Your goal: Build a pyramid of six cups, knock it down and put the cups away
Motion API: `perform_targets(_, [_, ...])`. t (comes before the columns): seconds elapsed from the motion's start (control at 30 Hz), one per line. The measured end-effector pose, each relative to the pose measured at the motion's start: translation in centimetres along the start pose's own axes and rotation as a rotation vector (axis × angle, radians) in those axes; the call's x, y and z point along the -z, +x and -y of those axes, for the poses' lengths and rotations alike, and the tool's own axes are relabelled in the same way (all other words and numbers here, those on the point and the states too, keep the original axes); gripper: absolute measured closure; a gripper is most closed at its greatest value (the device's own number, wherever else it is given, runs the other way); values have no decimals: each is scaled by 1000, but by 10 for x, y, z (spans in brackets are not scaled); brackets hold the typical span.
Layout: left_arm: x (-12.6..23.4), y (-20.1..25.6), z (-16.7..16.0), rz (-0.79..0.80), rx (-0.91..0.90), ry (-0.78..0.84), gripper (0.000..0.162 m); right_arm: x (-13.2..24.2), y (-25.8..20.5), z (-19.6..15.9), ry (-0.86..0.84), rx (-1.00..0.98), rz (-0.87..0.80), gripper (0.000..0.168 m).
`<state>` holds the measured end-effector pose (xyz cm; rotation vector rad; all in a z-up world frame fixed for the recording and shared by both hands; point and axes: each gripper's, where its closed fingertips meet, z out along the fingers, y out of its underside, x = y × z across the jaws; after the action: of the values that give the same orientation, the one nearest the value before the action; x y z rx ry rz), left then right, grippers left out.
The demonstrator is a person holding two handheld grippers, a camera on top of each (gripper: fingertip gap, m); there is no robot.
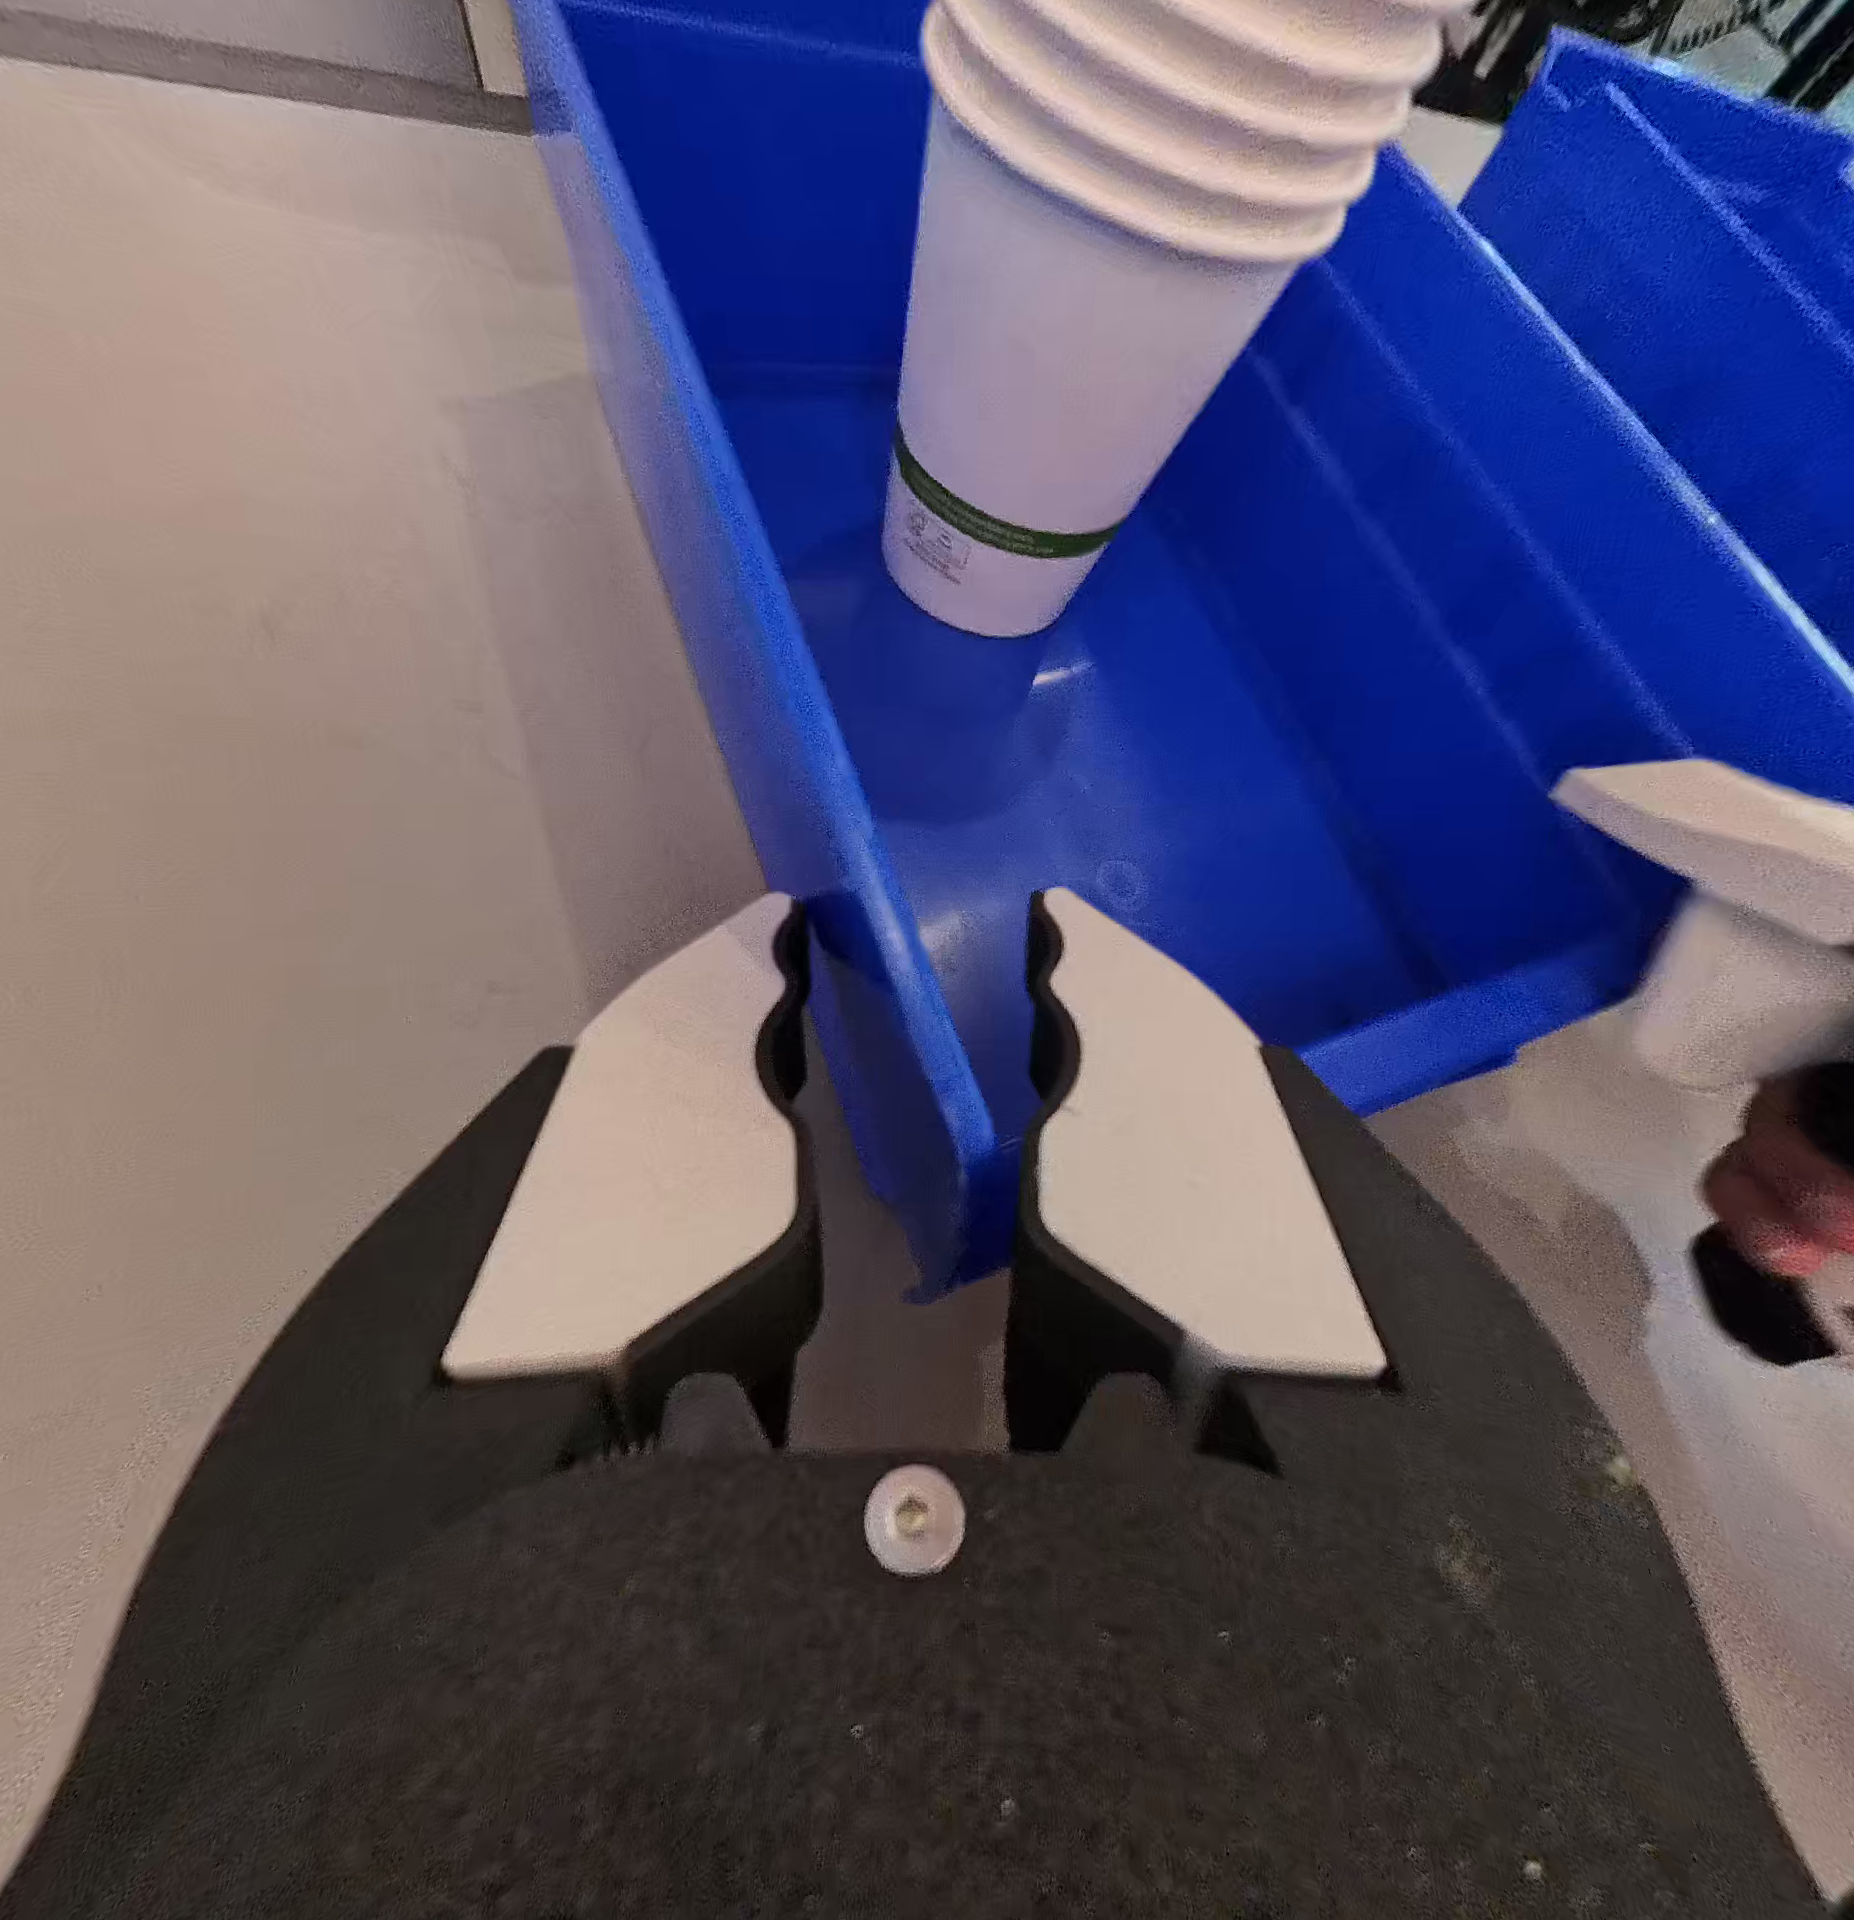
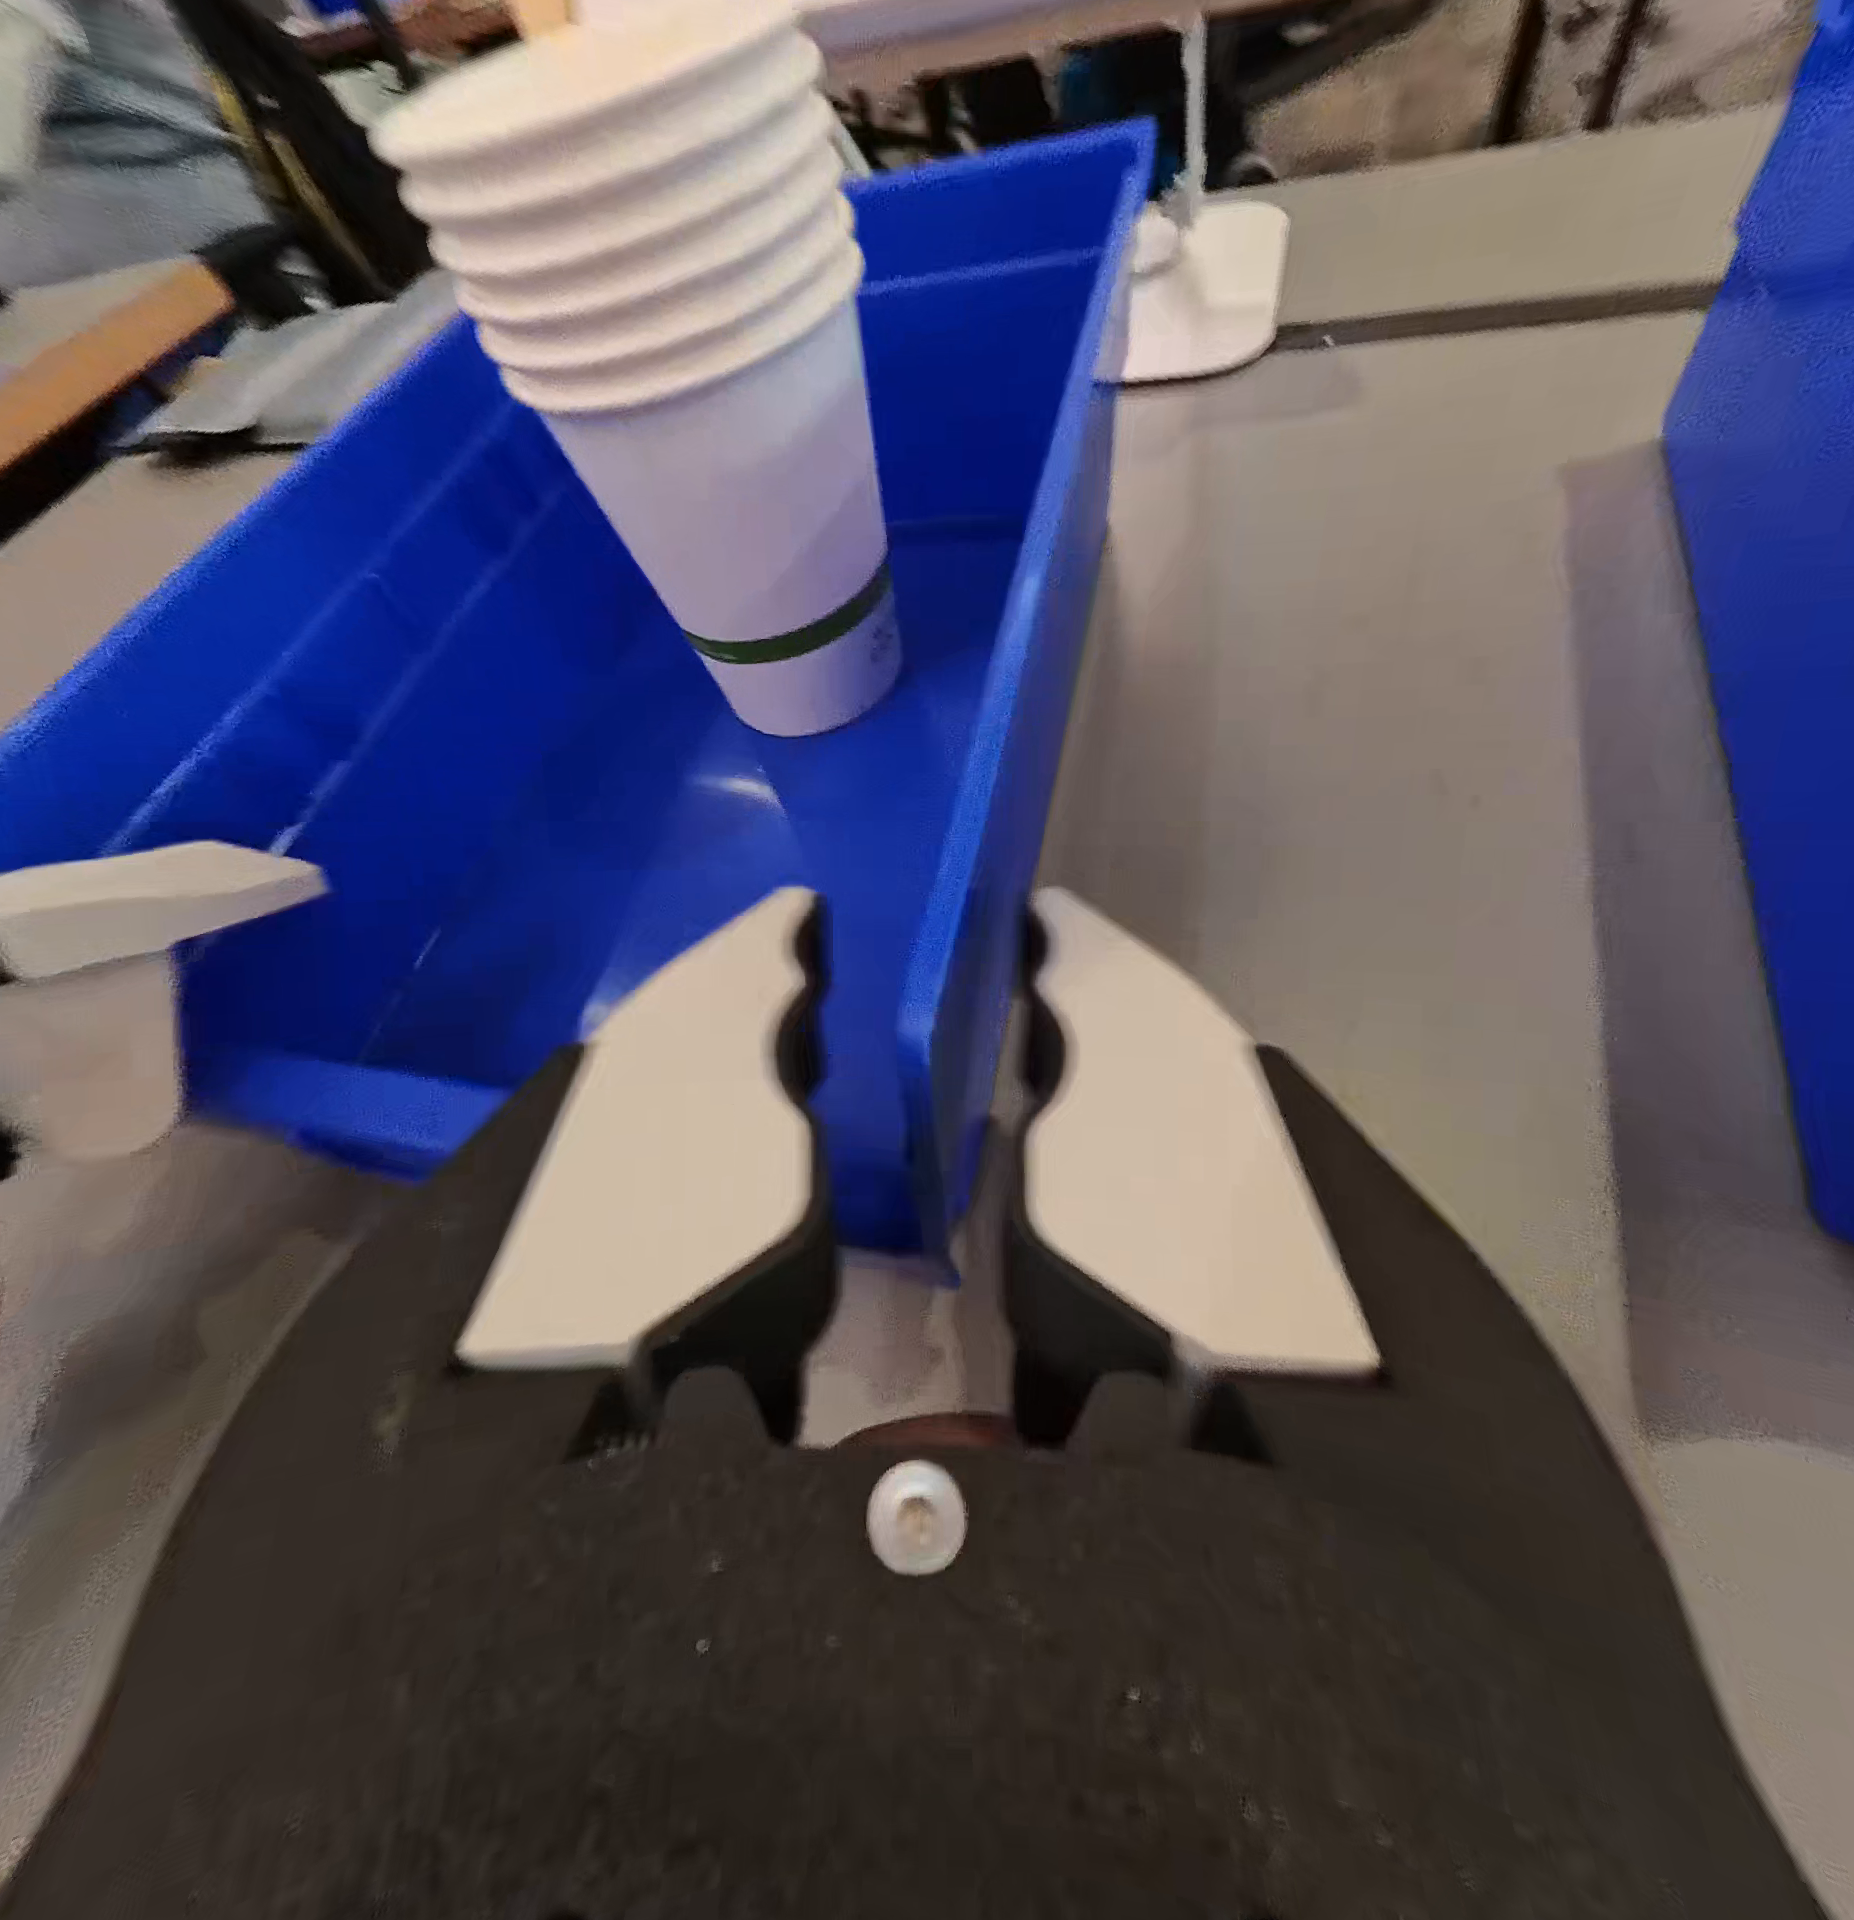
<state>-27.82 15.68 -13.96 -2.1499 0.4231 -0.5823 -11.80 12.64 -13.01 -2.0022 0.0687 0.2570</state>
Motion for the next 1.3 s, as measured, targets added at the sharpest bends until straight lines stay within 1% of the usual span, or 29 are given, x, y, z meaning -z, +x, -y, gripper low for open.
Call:
perform_targets(0.07, [1,-9,4,38,24,-5,133,-4,-5,1,-4,-22,-15,142])
perform_targets(0.1, [3,-16,7,74,14,-3,139,-5,-4,2,-7,-45,-43,153])
perform_targets(0.13, [7,-26,11,119,-6,12,150,-5,-8,4,-11,-57,-52,158])
perform_targets(0.17, [11,-33,15,140,-25,20,154,-7,-15,4,-21,-49,-72,159])
perform_targets(0.27, [26,-63,24,207,-40,29,157,-17,-46,7,-25,0,-143,163])
perform_targets(0.37, [50,-108,35,275,-59,55,159,-32,-96,16,24,33,-132,163])
perform_targets(0.47, [74,-155,42,308,-49,81,159,-50,-146,17,29,66,-117,163])
perform_targets(0.6, [97,-208,36,328,15,87,159,-70,-198,11,7,110,-92,162])
perform_targets(0.7, [103,-233,28,334,49,76,159,-82,-218,7,-13,124,-98,163])
perform_targets(0.8, [102,-244,25,332,47,54,159,-90,-223,0,-48,124,-101,163])
perform_targets(0.87, [100,-247,24,326,43,43,158,-94,-223,-5,-68,124,-101,163])
perform_targets(0.97, [98,-250,26,288,61,52,157,-95,-225,-6,-58,111,-85,162])
perform_targets(1.1, [97,-254,27,286,104,69,156,-98,-229,-6,-41,102,-42,159])
perform_targets(1.2, [97,-254,28,266,146,86,155,-97,-230,-7,-55,167,1,156])
perform_targets(1.23, [99,-253,29,253,165,94,152,-93,-230,-9,-79,201,16,148])
perform_targets(1.27, [104,-253,33,242,189,117,136,-86,-230,-5,-75,231,35,133])
perform_targets(1.3, [112,-253,38,245,209,141,123,-75,-231,3,-49,252,69,125])
